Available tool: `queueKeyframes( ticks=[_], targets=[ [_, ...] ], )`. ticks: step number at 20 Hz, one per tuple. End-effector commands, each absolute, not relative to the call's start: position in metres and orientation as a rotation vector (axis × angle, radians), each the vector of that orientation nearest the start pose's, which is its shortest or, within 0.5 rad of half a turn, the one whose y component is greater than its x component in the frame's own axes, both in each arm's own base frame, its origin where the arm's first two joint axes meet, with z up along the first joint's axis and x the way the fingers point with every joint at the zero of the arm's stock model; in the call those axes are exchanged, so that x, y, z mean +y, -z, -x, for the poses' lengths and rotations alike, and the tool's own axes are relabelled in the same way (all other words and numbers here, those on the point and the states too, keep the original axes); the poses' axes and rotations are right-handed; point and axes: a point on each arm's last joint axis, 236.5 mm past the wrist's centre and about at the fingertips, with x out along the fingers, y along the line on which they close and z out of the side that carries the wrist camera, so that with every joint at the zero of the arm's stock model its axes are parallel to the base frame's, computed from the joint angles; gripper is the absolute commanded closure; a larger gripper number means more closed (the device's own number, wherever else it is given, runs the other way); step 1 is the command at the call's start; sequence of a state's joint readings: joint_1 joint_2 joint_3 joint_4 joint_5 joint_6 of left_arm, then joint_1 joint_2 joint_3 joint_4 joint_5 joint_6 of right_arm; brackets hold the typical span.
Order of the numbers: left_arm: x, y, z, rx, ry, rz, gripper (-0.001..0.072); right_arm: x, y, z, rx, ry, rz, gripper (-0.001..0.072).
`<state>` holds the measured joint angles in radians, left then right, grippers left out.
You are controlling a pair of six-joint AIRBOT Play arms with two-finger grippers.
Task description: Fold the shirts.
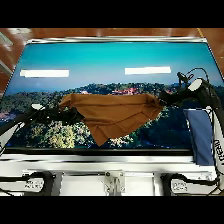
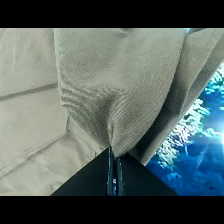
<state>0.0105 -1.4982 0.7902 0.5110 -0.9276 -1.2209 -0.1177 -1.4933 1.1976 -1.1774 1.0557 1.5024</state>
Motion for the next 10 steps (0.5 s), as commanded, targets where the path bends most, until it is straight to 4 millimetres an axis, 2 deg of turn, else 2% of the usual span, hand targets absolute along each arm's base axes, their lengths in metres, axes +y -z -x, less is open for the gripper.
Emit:
queueKeyframes(
  ticks=[1,3,4,7,8,9,10],
  targets=[
    [-0.168,0.088,-0.353,1.361,0.411,0.902,0.0386,0.03,0.043,-0.422,1.301,-0.104,-0.413,0.0649],
    [-0.17,0.087,-0.35,1.366,0.43,0.891,0.0409,0.03,0.043,-0.422,1.301,-0.104,-0.413,0.0649],
    [-0.172,0.086,-0.348,1.372,0.446,0.884,0.05,0.03,0.043,-0.422,1.301,-0.104,-0.413,0.0649],
    [-0.177,0.091,-0.337,1.422,0.472,0.898,0.0484,0.03,0.043,-0.422,1.301,-0.104,-0.414,0.0649],
    [-0.179,0.093,-0.334,1.44,0.482,0.901,0.0315,0.03,0.043,-0.422,1.301,-0.104,-0.414,0.0649],
    [-0.178,0.095,-0.332,1.452,0.483,0.908,0.0221,0.03,0.043,-0.422,1.301,-0.104,-0.414,0.0649],
    [-0.176,0.097,-0.332,1.456,0.478,0.916,0.0217,0.03,0.043,-0.422,1.301,-0.104,-0.414,0.0649]
  ],
)
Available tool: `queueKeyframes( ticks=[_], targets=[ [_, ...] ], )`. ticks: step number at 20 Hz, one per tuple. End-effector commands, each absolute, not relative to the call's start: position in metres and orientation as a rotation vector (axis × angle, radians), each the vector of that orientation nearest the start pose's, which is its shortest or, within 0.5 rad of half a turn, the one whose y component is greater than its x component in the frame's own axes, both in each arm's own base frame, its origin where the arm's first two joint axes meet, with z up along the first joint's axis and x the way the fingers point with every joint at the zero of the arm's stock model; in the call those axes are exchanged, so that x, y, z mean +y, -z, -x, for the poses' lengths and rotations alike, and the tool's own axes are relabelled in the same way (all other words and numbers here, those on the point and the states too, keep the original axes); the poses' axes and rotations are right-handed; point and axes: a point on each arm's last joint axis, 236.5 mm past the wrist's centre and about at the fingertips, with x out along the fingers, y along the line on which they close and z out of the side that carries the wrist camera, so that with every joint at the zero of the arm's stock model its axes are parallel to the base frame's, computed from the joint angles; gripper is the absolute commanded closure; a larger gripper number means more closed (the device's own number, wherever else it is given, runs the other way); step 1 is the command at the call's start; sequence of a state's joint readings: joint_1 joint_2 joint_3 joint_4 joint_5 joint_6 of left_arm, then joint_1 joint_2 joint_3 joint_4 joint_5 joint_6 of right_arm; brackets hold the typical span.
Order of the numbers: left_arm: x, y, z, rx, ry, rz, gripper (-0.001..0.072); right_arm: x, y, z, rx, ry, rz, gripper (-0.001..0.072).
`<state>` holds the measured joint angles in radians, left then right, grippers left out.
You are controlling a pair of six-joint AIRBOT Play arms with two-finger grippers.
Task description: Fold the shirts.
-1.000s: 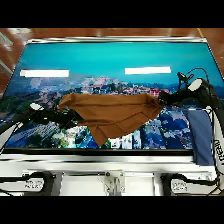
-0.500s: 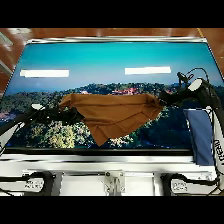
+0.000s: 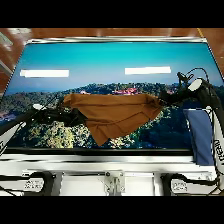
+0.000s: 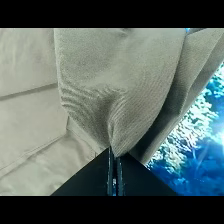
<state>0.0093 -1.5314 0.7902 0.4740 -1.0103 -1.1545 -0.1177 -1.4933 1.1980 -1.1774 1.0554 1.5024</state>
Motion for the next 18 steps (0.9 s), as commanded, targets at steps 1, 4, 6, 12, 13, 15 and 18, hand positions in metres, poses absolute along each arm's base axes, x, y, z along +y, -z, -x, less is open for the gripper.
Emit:
queueKeyframes(
  ticks=[1,4,6,12,13,15,18],
  targets=[
    [-0.172,0.097,-0.334,1.449,0.473,0.921,0.0217,0.03,0.043,-0.422,1.301,-0.104,-0.413,0.0649],
    [-0.158,0.096,-0.339,1.435,0.45,0.952,0.023,0.03,0.043,-0.422,1.301,-0.104,-0.414,0.0649],
    [-0.154,0.096,-0.339,1.434,0.446,0.961,0.0324,0.03,0.043,-0.422,1.301,-0.104,-0.414,0.0649],
    [-0.194,0.114,-0.309,1.561,0.538,0.903,0.0531,0.03,0.044,-0.421,1.307,-0.105,-0.415,0.0648],
    [-0.2,0.116,-0.302,1.583,0.561,0.896,0.0671,0.031,0.044,-0.42,1.31,-0.107,-0.414,0.0649],
    [-0.203,0.112,-0.301,1.58,0.595,0.888,0.067,0.031,0.044,-0.419,1.316,-0.108,-0.415,0.0649],
    [-0.198,0.084,-0.323,1.487,0.641,0.879,0.0671,0.033,0.044,-0.417,1.325,-0.114,-0.423,0.0649]
  ],
)
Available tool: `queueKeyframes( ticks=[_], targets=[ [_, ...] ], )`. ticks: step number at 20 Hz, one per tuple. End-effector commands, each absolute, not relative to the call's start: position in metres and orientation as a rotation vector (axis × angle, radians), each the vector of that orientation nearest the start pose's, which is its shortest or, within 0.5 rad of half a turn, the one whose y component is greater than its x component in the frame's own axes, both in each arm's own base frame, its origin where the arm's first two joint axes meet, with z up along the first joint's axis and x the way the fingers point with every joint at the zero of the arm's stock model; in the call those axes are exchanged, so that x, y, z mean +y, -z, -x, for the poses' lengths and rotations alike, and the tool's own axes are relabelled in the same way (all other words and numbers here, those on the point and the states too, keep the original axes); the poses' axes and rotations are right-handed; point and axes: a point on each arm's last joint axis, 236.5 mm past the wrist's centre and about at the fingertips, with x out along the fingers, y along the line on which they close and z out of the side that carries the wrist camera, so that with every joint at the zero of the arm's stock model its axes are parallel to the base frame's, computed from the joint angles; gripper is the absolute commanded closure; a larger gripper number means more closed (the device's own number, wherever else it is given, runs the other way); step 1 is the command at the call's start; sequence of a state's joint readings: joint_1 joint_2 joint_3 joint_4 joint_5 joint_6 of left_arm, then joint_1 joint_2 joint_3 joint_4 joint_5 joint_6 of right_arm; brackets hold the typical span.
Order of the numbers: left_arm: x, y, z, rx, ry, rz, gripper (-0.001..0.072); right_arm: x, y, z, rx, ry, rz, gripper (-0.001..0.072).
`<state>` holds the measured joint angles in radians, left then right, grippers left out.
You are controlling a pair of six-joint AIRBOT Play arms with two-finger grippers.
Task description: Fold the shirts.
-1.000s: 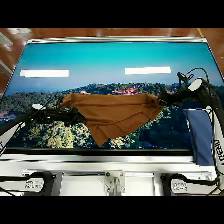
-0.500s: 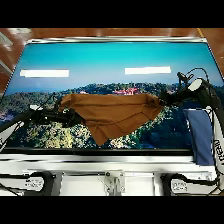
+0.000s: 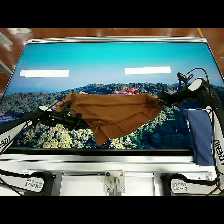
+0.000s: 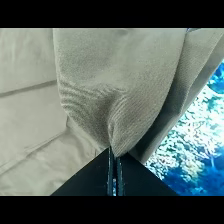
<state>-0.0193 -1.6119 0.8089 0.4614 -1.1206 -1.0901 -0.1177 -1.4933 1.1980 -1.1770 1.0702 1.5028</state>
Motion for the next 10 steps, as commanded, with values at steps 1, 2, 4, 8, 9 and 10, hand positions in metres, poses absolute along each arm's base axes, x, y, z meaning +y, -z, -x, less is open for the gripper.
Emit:
queueKeyframes(
  ticks=[1,2,4,8,9,10],
  targets=[
    [-0.192,0.064,-0.337,1.421,0.654,0.864,0.0672,0.038,0.041,-0.417,1.323,-0.125,-0.443,0.0649],
    [-0.186,0.04,-0.353,1.343,0.662,0.845,0.0672,0.041,0.036,-0.418,1.312,-0.136,-0.46,0.0648],
    [-0.165,-0.028,-0.386,1.14,0.676,0.785,0.0672,0.044,0.01,-0.427,1.239,-0.153,-0.462,0.0649],
    [-0.116,-0.207,-0.413,0.707,0.652,0.665,0.0672,0.04,-0.116,-0.45,0.92,-0.207,-0.354,0.0649],
    [-0.107,-0.253,-0.408,0.602,0.651,0.616,0.0672,0.039,-0.162,-0.452,0.81,-0.214,-0.328,0.0649],
    [-0.101,-0.295,-0.4,0.507,0.649,0.569,0.0671,0.038,-0.207,-0.449,0.697,-0.219,-0.306,0.0649]
  ],
)
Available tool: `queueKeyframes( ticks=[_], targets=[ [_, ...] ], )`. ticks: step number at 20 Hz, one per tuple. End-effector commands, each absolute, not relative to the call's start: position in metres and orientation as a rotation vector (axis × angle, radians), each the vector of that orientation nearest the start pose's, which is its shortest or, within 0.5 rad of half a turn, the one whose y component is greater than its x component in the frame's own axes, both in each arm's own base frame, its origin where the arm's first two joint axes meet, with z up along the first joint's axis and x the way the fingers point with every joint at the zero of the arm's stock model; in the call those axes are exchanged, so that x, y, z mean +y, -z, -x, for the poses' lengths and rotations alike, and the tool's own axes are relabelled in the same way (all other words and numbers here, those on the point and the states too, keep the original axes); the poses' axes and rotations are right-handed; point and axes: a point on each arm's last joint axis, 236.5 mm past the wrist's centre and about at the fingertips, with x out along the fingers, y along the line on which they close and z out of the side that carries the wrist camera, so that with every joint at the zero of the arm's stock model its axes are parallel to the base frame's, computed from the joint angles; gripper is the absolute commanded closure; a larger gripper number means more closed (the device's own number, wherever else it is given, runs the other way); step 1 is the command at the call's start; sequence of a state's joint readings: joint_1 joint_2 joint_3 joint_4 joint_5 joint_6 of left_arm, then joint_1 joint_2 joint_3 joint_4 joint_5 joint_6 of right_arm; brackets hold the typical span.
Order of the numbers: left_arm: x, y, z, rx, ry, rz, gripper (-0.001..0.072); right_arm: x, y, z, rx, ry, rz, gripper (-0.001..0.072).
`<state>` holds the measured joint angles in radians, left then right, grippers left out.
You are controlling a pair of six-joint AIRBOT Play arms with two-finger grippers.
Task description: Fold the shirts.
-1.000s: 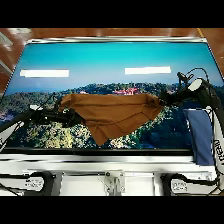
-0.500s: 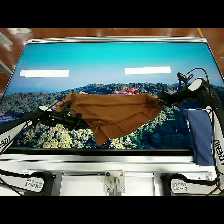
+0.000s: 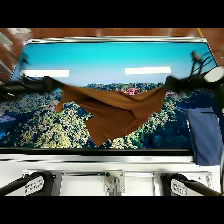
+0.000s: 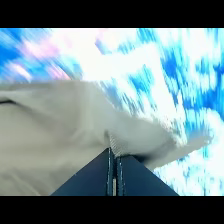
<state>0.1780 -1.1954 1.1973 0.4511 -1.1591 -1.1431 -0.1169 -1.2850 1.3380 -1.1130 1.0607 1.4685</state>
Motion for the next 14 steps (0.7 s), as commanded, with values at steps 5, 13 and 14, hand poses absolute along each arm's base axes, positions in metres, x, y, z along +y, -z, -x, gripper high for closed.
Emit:
queueKeyframes(
  ticks=[5,13,14],
  targets=[
    [-0.083,-0.506,-0.316,-0.025,0.579,0.315,0.0671,0.033,-0.486,-0.358,-0.046,-0.208,-0.194,0.065],
    [-0.078,-0.59,-0.187,-0.274,0.262,0.014,0.0671,0.023,-0.606,-0.177,-0.383,-0.082,-0.012,0.065],
    [-0.074,-0.574,-0.186,-0.21,0.222,-0.005,0.0671,0.022,-0.595,-0.172,-0.339,-0.071,-0.002,0.065]
  ],
)
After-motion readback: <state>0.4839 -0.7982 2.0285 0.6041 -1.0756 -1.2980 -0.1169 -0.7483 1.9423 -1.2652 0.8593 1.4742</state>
